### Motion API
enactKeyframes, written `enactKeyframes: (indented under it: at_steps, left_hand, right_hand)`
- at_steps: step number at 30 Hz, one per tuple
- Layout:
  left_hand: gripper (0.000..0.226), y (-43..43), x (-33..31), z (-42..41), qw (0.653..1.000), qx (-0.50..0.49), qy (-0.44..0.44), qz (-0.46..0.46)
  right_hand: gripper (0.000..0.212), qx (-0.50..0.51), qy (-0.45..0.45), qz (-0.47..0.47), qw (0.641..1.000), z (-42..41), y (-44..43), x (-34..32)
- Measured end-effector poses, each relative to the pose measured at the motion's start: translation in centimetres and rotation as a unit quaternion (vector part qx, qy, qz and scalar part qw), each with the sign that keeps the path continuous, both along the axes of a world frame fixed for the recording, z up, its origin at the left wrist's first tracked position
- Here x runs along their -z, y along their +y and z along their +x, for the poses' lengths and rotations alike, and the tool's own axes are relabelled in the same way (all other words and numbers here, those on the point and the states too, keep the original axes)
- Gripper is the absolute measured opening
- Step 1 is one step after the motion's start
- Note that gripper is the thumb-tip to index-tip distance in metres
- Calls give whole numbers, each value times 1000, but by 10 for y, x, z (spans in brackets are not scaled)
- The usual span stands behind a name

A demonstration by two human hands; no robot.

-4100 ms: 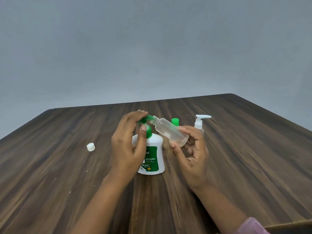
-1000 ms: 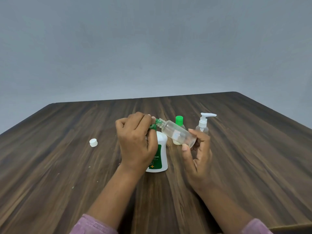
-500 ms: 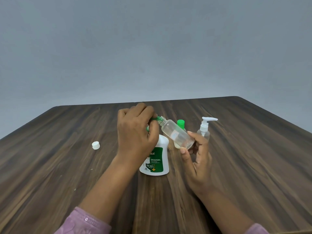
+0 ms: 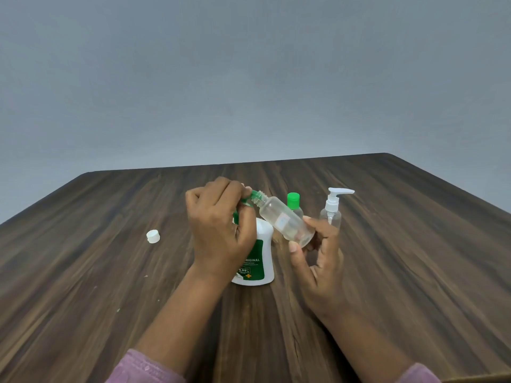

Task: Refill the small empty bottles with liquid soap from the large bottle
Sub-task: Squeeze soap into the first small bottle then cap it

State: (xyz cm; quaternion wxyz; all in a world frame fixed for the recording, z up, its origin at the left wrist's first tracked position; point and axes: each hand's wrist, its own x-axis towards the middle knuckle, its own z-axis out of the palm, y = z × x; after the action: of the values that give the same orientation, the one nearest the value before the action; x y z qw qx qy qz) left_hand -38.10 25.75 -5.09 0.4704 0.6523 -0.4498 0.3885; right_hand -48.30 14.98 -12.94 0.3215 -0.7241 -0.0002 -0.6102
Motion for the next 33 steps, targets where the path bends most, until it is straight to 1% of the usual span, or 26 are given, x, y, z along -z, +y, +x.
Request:
enactKeyframes:
  at_steps: [3,6,10,13,16,19,23,27,33]
  left_hand:
    - [21,3,-9,2,1000,-4,-9,22]
    - [16,0,-14,5,999,-5,-22,40]
    - [15,-6,-7,3,999,-2,-27,23]
    - [17,-10,7,2,1000,-2,-14,-1]
    - [18,-11,12,2,1000,0,-4,-16]
    - [20,-7,8,1,1000,5,-4,-16]
    - [22,1,-5,0,1000,7,-4,5]
    - [20,-1,-12,1,1000,2,-14,25]
    - [23,-3,6,-1,1000,-3,6,10]
  right_hand:
    - [29,12,0,-18,1000,1,0,-2]
    - [29,25,0,-17,1000,1,-1,-2]
    - [35,30,-7,5,1000,0,0,-3]
    - [40,29,-3,20,999,-1,2,-3]
    - [40,27,-1,24,999,-2,2,-1]
    - [39,18,4,25,1000,-2,2,-2]
    - [30,2,8,16,1000,0,1,-2]
    - [32,-10,11,25,1000,1,0,-2]
    - [37,9,25,23,999,1,-1,0]
